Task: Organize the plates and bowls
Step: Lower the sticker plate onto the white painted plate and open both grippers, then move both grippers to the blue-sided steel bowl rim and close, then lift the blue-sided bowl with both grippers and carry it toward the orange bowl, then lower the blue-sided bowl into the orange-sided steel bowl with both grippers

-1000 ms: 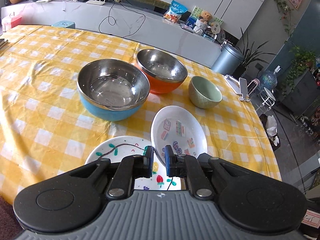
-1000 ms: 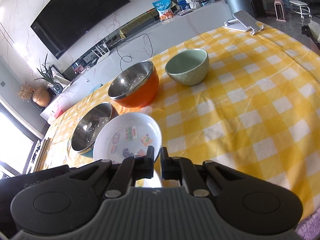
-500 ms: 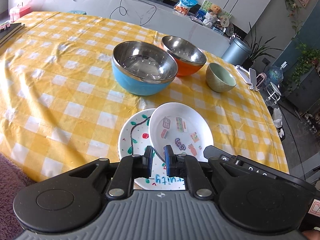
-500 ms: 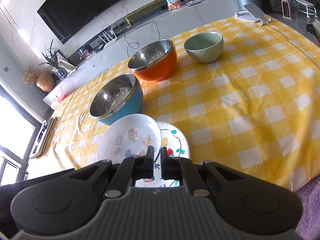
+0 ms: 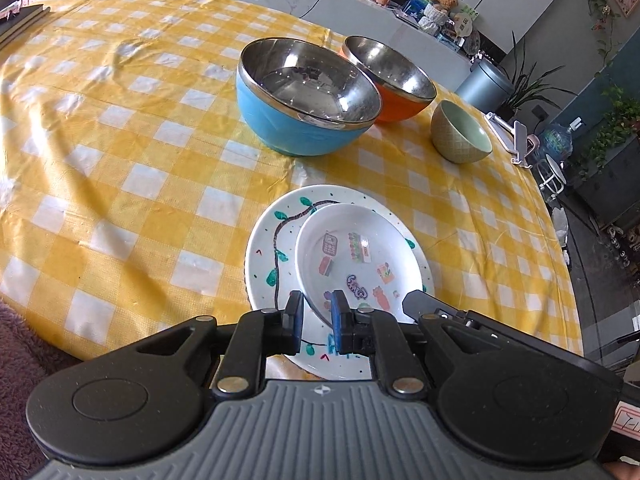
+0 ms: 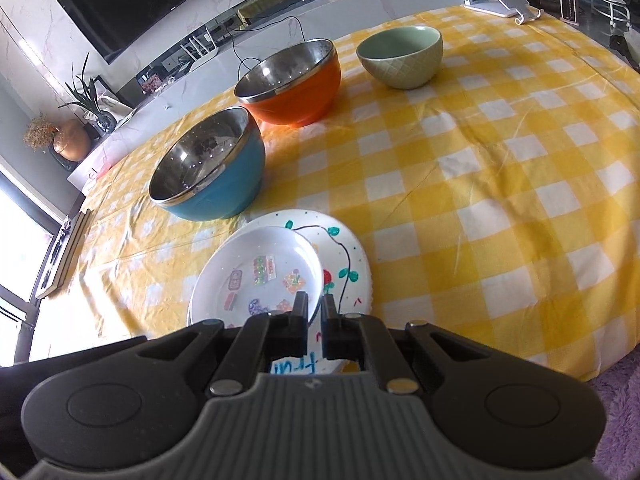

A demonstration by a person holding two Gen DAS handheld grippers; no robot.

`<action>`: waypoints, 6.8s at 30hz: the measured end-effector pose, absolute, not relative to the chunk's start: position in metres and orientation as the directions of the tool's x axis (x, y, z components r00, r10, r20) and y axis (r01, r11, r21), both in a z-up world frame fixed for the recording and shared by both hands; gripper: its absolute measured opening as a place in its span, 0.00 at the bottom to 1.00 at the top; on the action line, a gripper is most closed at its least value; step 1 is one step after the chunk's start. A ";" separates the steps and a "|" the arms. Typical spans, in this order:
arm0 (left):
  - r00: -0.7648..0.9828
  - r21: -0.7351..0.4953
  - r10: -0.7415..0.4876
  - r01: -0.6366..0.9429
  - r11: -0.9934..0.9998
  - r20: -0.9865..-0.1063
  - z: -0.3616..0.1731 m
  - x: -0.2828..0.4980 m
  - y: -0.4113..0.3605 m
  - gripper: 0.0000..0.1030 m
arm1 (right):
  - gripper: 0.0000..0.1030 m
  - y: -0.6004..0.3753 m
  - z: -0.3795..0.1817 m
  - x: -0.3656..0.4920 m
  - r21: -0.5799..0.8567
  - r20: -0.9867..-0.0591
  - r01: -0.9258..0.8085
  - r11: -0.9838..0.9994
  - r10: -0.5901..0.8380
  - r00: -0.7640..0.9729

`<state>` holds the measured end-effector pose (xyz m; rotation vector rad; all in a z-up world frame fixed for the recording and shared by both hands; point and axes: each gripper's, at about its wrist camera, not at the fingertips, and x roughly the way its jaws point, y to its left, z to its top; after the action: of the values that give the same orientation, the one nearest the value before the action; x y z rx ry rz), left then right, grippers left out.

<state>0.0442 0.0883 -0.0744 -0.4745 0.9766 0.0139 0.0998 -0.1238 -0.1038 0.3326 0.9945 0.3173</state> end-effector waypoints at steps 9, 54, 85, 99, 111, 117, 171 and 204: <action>0.570 -0.370 -0.190 -0.218 0.903 -0.799 -0.078 0.046 0.088 0.16 | 0.03 -0.120 -0.108 0.100 0.401 -0.766 -0.113 0.909 0.400 0.503; 0.706 -0.301 0.011 -0.315 0.900 -0.708 -0.017 0.069 0.132 0.55 | 0.53 -0.097 -0.053 0.127 0.313 -0.670 -0.198 0.929 0.364 0.647; 0.688 -0.244 0.068 -0.346 0.906 -0.723 -0.059 0.151 0.149 0.14 | 0.13 -0.041 -0.090 0.221 0.361 -0.719 -0.136 0.923 0.368 0.590; 0.728 -0.262 0.054 -0.313 0.913 -0.684 -0.025 0.121 0.132 0.13 | 0.09 -0.062 -0.066 0.199 0.389 -0.700 -0.118 0.913 0.377 0.606; 0.750 -0.259 -0.023 -0.200 0.945 -0.661 0.004 0.082 0.067 0.13 | 0.07 -0.145 -0.032 0.146 0.446 -0.651 -0.046 0.894 0.359 0.668; 0.745 -0.253 -0.079 -0.123 0.960 -0.662 0.005 0.071 0.028 0.13 | 0.07 -0.192 -0.024 0.116 0.449 -0.642 0.009 0.893 0.316 0.698; 0.656 -0.254 -0.170 -0.034 0.967 -0.735 -0.025 0.083 -0.025 0.38 | 0.24 -0.260 -0.046 0.103 0.406 -0.668 0.102 0.908 0.219 0.711; 0.704 -0.223 -0.033 -0.179 0.958 -0.709 -0.019 0.209 0.091 0.50 | 0.46 -0.127 -0.039 0.256 0.248 -0.716 -0.126 0.961 0.269 0.644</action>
<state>0.2092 0.0912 -0.0186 -0.2861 0.7879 0.0823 0.2558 -0.1266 -0.0386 0.1812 0.8421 0.2267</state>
